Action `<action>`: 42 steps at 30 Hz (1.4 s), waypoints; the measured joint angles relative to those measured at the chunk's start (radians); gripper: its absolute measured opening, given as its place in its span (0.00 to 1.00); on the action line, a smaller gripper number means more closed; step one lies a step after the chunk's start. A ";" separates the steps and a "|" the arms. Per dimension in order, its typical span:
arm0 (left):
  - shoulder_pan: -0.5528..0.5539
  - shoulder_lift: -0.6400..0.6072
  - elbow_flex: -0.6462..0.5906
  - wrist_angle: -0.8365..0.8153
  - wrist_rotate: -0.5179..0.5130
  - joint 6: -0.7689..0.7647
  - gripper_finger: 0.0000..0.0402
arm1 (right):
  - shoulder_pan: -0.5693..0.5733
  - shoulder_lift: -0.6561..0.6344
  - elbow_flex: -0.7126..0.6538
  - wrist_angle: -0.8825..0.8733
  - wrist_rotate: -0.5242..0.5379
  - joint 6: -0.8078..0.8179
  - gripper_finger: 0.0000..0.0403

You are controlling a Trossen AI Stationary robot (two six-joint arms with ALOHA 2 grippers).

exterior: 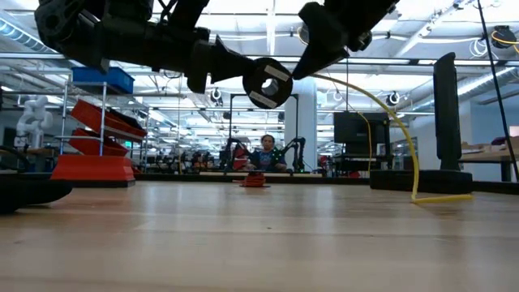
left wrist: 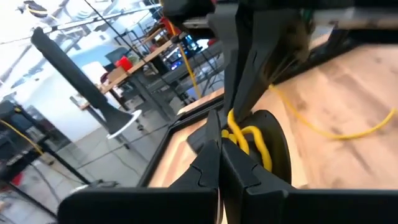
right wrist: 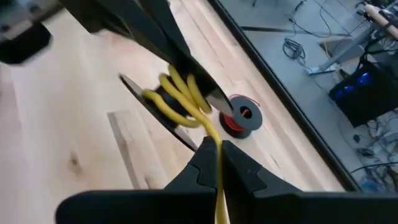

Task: Coil cords
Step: Coil the yellow wire into the spool

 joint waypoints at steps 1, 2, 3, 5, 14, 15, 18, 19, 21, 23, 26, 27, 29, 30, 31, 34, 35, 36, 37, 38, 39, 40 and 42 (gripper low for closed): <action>0.000 0.000 0.001 0.003 0.011 -0.020 0.00 | -0.002 0.000 0.000 -0.010 0.000 -0.012 0.00; 0.000 0.000 0.000 0.008 0.023 -0.039 0.00 | -0.003 0.000 0.000 -0.019 -0.003 -0.026 0.00; 0.000 0.000 0.000 0.014 0.034 -0.058 0.00 | -0.003 0.000 0.000 -0.020 -0.009 -0.044 0.00; 0.000 0.000 0.000 0.028 0.052 -0.088 0.00 | -0.008 0.004 0.001 -0.017 -0.024 -0.069 0.00; 0.000 0.000 -0.001 0.063 0.076 -0.136 0.00 | -0.010 0.006 0.001 -0.028 -0.043 -0.084 0.03; 0.000 0.000 -0.001 0.067 0.080 -0.138 0.00 | -0.010 0.006 0.000 -0.038 -0.043 -0.084 0.04; -0.003 -0.003 0.000 0.080 0.095 -0.147 0.00 | -0.013 0.008 -0.003 -0.080 -0.040 -0.077 0.07; -0.004 -0.004 0.000 0.088 0.097 -0.158 0.00 | -0.013 0.009 -0.004 -0.089 -0.040 -0.065 0.08; -0.004 -0.004 0.000 0.093 0.111 -0.164 0.00 | -0.013 0.009 -0.004 -0.113 -0.040 -0.033 0.09; -0.003 -0.004 0.000 0.098 0.113 -0.166 0.00 | -0.013 0.009 -0.004 -0.118 -0.041 -0.016 0.10; -0.003 -0.004 0.000 0.106 0.112 -0.168 0.00 | -0.012 0.009 -0.004 -0.107 -0.041 -0.012 0.11; -0.003 -0.004 0.000 0.108 0.112 -0.168 0.00 | -0.012 0.009 -0.004 -0.107 -0.041 -0.012 0.11; -0.003 -0.004 0.000 0.127 0.111 -0.168 0.00 | -0.011 0.009 -0.003 -0.105 -0.040 -0.012 0.11; -0.003 -0.004 0.000 0.136 0.110 -0.168 0.00 | -0.011 0.009 -0.003 -0.104 -0.040 -0.010 0.10; -0.004 -0.004 0.000 0.141 0.109 -0.168 0.00 | -0.008 0.009 -0.003 -0.106 -0.040 -0.003 0.10; -0.004 -0.004 0.000 0.157 0.107 -0.167 0.00 | 0.001 0.008 -0.013 -0.097 -0.039 0.009 0.10; -0.004 -0.004 0.000 0.158 0.105 -0.167 0.00 | 0.007 0.008 -0.023 -0.098 -0.034 0.022 0.10; -0.004 -0.004 0.000 0.158 0.099 -0.167 0.00 | 0.013 0.008 -0.036 -0.100 -0.030 0.038 0.10; -0.004 -0.004 0.000 0.159 0.096 -0.167 0.00 | 0.020 0.008 -0.049 -0.101 -0.025 0.057 0.10; -0.004 -0.004 0.000 0.160 0.085 -0.166 0.00 | 0.030 0.008 -0.062 -0.100 -0.019 0.078 0.10; -0.004 -0.004 0.000 0.163 0.075 -0.163 0.00 | 0.038 0.008 -0.075 -0.100 -0.014 0.100 0.10; -0.004 -0.004 0.000 0.164 0.071 -0.163 0.00 | 0.048 0.008 -0.087 -0.100 -0.008 0.122 0.10; -0.003 -0.004 0.000 0.164 0.069 -0.163 0.00 | 0.069 0.008 -0.108 -0.100 0.020 0.159 0.10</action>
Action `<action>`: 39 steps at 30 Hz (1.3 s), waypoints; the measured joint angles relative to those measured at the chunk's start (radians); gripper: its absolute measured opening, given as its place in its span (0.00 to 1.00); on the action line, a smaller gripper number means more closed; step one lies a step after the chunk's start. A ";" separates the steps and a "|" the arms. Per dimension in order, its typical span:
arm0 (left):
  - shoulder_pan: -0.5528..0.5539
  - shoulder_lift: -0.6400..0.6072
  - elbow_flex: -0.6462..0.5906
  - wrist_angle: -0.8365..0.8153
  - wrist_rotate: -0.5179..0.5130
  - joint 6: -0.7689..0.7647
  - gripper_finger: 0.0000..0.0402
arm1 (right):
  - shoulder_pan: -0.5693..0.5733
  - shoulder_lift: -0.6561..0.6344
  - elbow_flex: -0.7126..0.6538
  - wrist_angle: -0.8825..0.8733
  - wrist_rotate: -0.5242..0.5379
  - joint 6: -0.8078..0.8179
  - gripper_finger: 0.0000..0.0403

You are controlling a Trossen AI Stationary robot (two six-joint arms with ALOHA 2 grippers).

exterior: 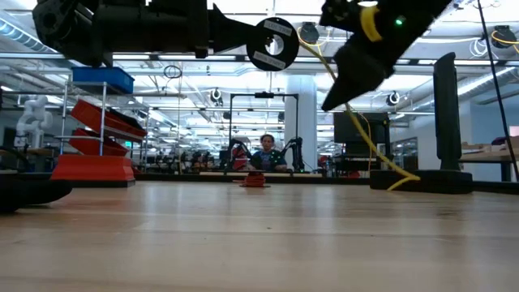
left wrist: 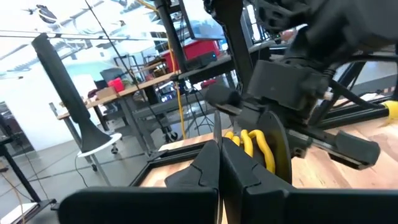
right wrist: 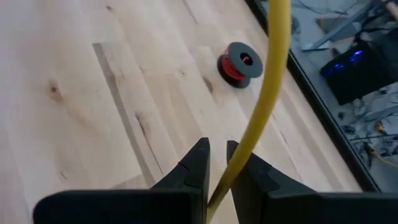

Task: Coil cords
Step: Coil the yellow wire into the spool

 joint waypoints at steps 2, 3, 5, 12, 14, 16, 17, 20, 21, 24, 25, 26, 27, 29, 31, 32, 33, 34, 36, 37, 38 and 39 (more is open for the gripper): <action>0.000 0.000 0.000 0.000 0.000 0.000 0.00 | 0.026 0.000 -0.017 0.004 0.043 0.030 0.10; 0.000 0.000 0.000 0.000 0.000 0.000 0.00 | 0.039 0.000 -0.024 0.003 0.066 0.044 0.10; 0.000 0.000 0.000 0.000 -0.001 0.000 0.00 | 0.064 0.000 -0.035 0.005 0.111 0.073 0.10; 0.000 0.000 0.000 0.000 -0.001 0.000 0.00 | 0.130 0.000 -0.054 0.004 0.192 0.161 0.10; 0.000 0.000 0.000 0.000 -0.002 0.000 0.00 | 0.142 0.000 -0.059 0.002 0.200 0.188 0.10; 0.000 0.000 0.000 0.000 -0.002 0.000 0.00 | 0.149 0.000 -0.065 0.001 0.200 0.211 0.10; 0.000 0.000 0.000 0.000 -0.002 0.000 0.00 | 0.151 0.000 -0.068 0.002 0.201 0.221 0.10; 0.000 0.000 0.000 0.000 -0.002 0.000 0.00 | 0.156 0.000 -0.078 0.002 0.202 0.251 0.10; 0.000 0.000 0.000 -0.001 -0.003 0.000 0.00 | 0.157 0.000 -0.081 0.002 0.201 0.259 0.10; 0.000 0.000 0.000 -0.001 -0.003 0.000 0.00 | 0.157 0.000 -0.089 0.015 0.198 0.268 0.08; 0.000 0.000 0.000 -0.001 -0.003 0.000 0.00 | 0.157 0.000 -0.092 0.025 0.198 0.268 0.07; 0.000 0.000 0.000 -0.001 -0.003 0.000 0.00 | 0.157 0.000 -0.095 0.029 0.197 0.268 0.06; 0.000 0.000 0.000 -0.001 -0.003 0.000 0.00 | 0.157 0.000 -0.097 0.030 0.197 0.268 0.05; 0.000 0.000 0.000 -0.001 -0.003 0.000 0.00 | 0.162 0.000 -0.100 0.033 0.196 0.272 0.03; 0.000 0.000 0.000 -0.001 -0.003 0.000 0.00 | 0.169 0.000 -0.104 0.033 0.197 0.283 0.03; 0.000 0.001 0.000 -0.002 -0.003 0.000 0.00 | 0.173 0.000 -0.108 0.034 0.197 0.294 0.03; 0.000 0.001 0.000 -0.003 -0.003 0.000 0.00 | 0.178 0.000 -0.113 0.032 0.199 0.304 0.04; 0.000 0.002 0.000 -0.005 -0.003 0.000 0.00 | 0.182 0.000 -0.117 0.029 0.201 0.318 0.04; 0.000 0.002 0.000 -0.002 -0.003 -0.001 0.00 | 0.190 0.000 -0.127 0.028 0.198 0.346 0.05; 0.000 0.002 0.000 0.003 -0.003 -0.001 0.00 | 0.193 0.000 -0.133 0.025 0.198 0.358 0.06; 0.000 0.002 0.001 0.005 -0.003 -0.001 0.00 | 0.197 0.000 -0.136 0.024 0.197 0.370 0.06; 0.000 0.002 0.001 0.006 -0.003 -0.001 0.00 | 0.200 0.000 -0.139 0.025 0.199 0.379 0.06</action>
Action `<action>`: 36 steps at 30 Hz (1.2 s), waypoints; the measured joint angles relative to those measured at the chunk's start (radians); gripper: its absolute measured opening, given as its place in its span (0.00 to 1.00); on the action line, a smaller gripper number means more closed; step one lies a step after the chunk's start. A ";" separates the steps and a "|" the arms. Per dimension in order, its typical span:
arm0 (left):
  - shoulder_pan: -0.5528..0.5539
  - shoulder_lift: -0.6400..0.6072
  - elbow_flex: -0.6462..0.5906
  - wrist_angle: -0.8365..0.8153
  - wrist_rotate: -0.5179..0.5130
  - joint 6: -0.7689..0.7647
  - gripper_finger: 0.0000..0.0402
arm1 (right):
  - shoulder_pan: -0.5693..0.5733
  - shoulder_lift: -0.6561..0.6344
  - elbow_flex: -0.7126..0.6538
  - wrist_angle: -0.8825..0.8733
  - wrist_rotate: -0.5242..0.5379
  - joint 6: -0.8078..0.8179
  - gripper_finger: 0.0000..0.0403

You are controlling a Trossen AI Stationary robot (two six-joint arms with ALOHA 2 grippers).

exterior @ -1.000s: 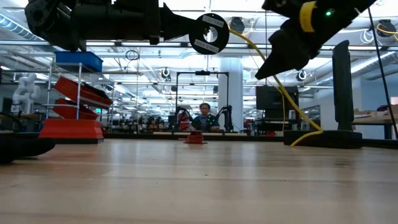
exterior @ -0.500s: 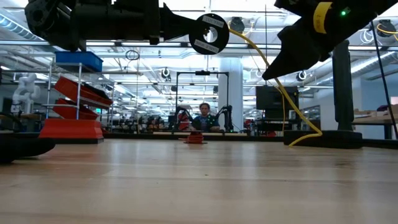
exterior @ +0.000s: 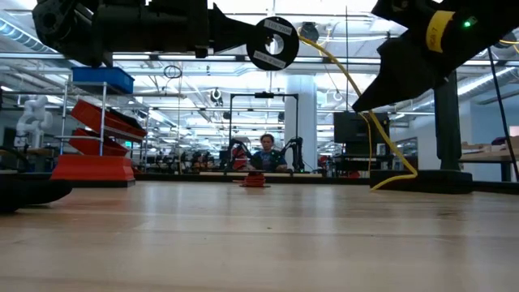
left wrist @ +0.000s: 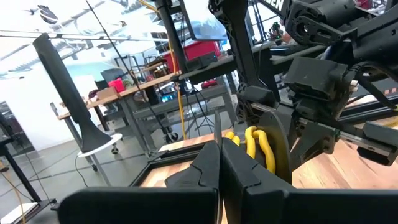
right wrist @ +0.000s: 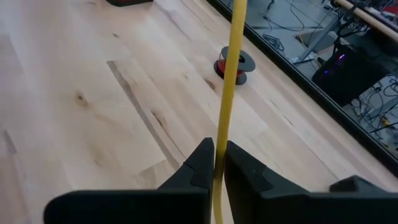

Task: Coil cords
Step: Coil the yellow wire into the spool

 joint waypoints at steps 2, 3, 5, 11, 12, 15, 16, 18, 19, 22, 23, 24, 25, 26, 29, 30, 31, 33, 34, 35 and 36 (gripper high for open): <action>0.000 0.000 0.000 0.001 0.000 0.000 0.00 | 0.003 0.000 -0.009 0.001 0.002 0.017 0.06; 0.000 0.000 0.000 0.001 0.000 -0.001 0.00 | 0.004 0.000 -0.013 -0.001 0.000 0.025 0.06; 0.000 0.000 0.000 0.000 0.000 -0.002 0.00 | 0.008 0.000 -0.017 0.002 0.002 0.036 0.06; 0.000 0.000 0.000 0.000 0.000 -0.005 0.00 | 0.009 0.000 -0.020 0.001 0.003 0.038 0.06; 0.000 0.000 0.000 0.000 0.000 -0.012 0.00 | 0.009 0.000 -0.020 0.001 0.003 0.038 0.06; 0.000 0.000 0.000 0.000 0.000 -0.018 0.00 | 0.009 0.000 -0.020 0.000 0.003 0.036 0.06; 0.000 0.000 0.000 0.000 0.000 -0.019 0.00 | 0.008 0.000 -0.020 0.000 0.003 0.034 0.05; 0.000 0.000 0.000 0.000 0.000 -0.023 0.00 | 0.008 0.000 -0.020 -0.001 0.005 0.034 0.02; 0.000 0.000 0.000 0.000 0.001 -0.026 0.00 | 0.008 0.001 -0.020 -0.001 0.007 0.035 0.02; 0.000 0.000 0.000 0.018 0.011 -0.049 0.00 | -0.012 0.017 -0.019 0.007 0.031 0.063 0.01; 0.000 0.000 0.000 0.026 0.016 -0.058 0.00 | -0.024 0.024 -0.019 0.016 0.033 0.068 0.01; 0.000 0.000 0.000 0.036 0.019 -0.069 0.00 | -0.036 0.032 -0.019 0.032 0.036 0.068 0.01; 0.000 0.000 0.000 0.046 0.022 -0.079 0.00 | -0.050 0.040 -0.019 0.054 0.037 0.067 0.01; 0.000 0.000 0.000 0.055 0.023 -0.091 0.00 | -0.064 0.048 -0.019 0.082 0.037 0.060 0.01; 0.001 0.000 0.000 0.086 0.023 -0.111 0.00 | -0.108 0.067 -0.018 0.203 0.023 -0.003 0.01; 0.001 0.000 0.000 0.096 0.022 -0.119 0.00 | -0.125 0.073 -0.018 0.250 0.004 -0.038 0.00; 0.003 0.000 0.000 0.104 0.018 -0.125 0.00 | -0.144 0.081 -0.018 0.298 -0.019 -0.076 0.00; 0.007 0.000 0.000 0.125 0.000 -0.127 0.00 | -0.181 0.102 -0.017 0.416 -0.075 -0.157 0.00; 0.010 0.000 0.000 0.134 -0.012 -0.127 0.00 | -0.196 0.116 -0.017 0.474 -0.101 -0.195 0.00; 0.013 0.000 0.000 0.140 -0.022 -0.127 0.00 | -0.210 0.130 -0.017 0.535 -0.126 -0.230 0.00; 0.016 0.000 0.000 0.145 -0.028 -0.127 0.00 | -0.222 0.142 -0.017 0.587 -0.149 -0.265 0.00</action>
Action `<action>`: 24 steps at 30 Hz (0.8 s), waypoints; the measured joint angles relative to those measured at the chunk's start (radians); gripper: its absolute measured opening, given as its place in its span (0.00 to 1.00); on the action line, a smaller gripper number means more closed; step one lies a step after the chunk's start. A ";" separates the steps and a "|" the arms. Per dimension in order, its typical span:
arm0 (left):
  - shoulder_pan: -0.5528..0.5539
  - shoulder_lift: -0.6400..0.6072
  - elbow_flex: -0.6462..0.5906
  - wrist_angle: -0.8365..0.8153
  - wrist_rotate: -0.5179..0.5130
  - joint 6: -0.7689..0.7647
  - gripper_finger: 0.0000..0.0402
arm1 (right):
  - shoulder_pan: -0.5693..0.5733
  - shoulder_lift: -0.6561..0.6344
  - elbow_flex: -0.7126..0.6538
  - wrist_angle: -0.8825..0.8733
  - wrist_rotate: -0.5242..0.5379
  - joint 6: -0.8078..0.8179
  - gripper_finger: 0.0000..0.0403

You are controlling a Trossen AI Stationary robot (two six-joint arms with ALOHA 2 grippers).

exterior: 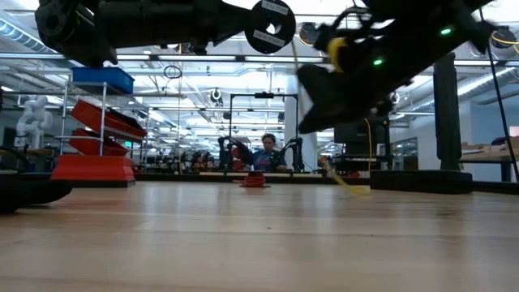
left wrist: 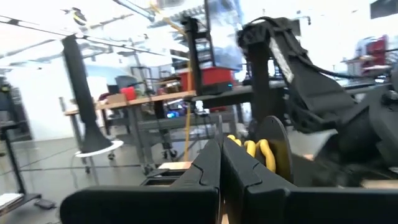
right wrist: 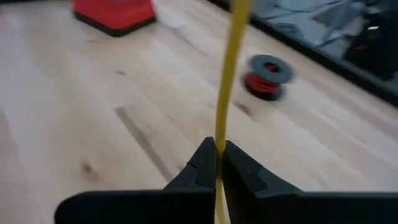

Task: Coil cords
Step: Coil the yellow wire into the spool

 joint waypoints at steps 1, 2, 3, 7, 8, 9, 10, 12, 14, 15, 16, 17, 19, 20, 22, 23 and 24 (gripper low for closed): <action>0.003 0.000 0.000 0.004 -0.002 0.000 0.00 | -0.011 0.014 0.000 0.055 -0.015 -0.034 0.00; 0.006 0.000 0.000 0.007 -0.002 -0.001 0.00 | -0.020 0.025 0.003 0.100 -0.028 -0.063 0.00; 0.006 0.000 0.000 0.008 -0.003 -0.001 0.00 | -0.029 0.034 0.007 0.127 -0.038 -0.084 0.00; 0.006 0.000 0.001 0.009 -0.014 0.006 0.00 | -0.062 0.056 0.043 0.171 -0.062 -0.136 0.00; 0.006 0.002 0.001 0.010 -0.015 0.007 0.00 | -0.070 0.056 0.052 0.172 -0.068 -0.145 0.00; 0.006 0.004 0.001 0.014 -0.020 0.018 0.00 | -0.076 0.056 0.062 0.173 -0.069 -0.152 0.00; 0.006 0.008 0.002 0.014 -0.021 0.027 0.00 | -0.082 0.056 0.072 0.173 -0.069 -0.163 0.00; 0.006 0.015 0.003 0.013 -0.022 0.027 0.00 | -0.090 0.056 0.093 0.172 -0.068 -0.188 0.00; 0.006 0.022 0.003 0.011 -0.024 0.027 0.00 | -0.099 0.056 0.115 0.173 -0.068 -0.212 0.00; 0.006 0.022 0.003 0.007 -0.024 0.026 0.00 | -0.102 0.056 0.121 0.175 -0.068 -0.222 0.00; 0.006 0.022 0.003 0.008 -0.024 0.026 0.00 | -0.105 0.056 0.125 0.176 -0.068 -0.228 0.00; 0.004 0.022 0.003 0.008 -0.024 0.027 0.00 | -0.106 0.056 0.126 0.176 -0.068 -0.233 0.00; 0.003 0.022 0.003 0.006 -0.025 0.030 0.00 | -0.110 0.056 0.126 0.172 -0.067 -0.234 0.00; 0.003 0.022 0.003 0.006 -0.025 0.035 0.00 | -0.110 0.056 0.126 0.172 -0.068 -0.230 0.00; 0.003 0.022 0.003 -0.003 -0.024 0.052 0.00 | -0.111 0.056 0.126 0.172 -0.078 -0.225 0.00; 0.003 0.022 0.003 -0.012 -0.025 0.054 0.00 | -0.113 0.056 0.126 0.173 -0.087 -0.225 0.00; 0.003 0.022 0.003 -0.020 -0.025 0.055 0.00 | -0.115 0.055 0.126 0.173 -0.092 -0.225 0.00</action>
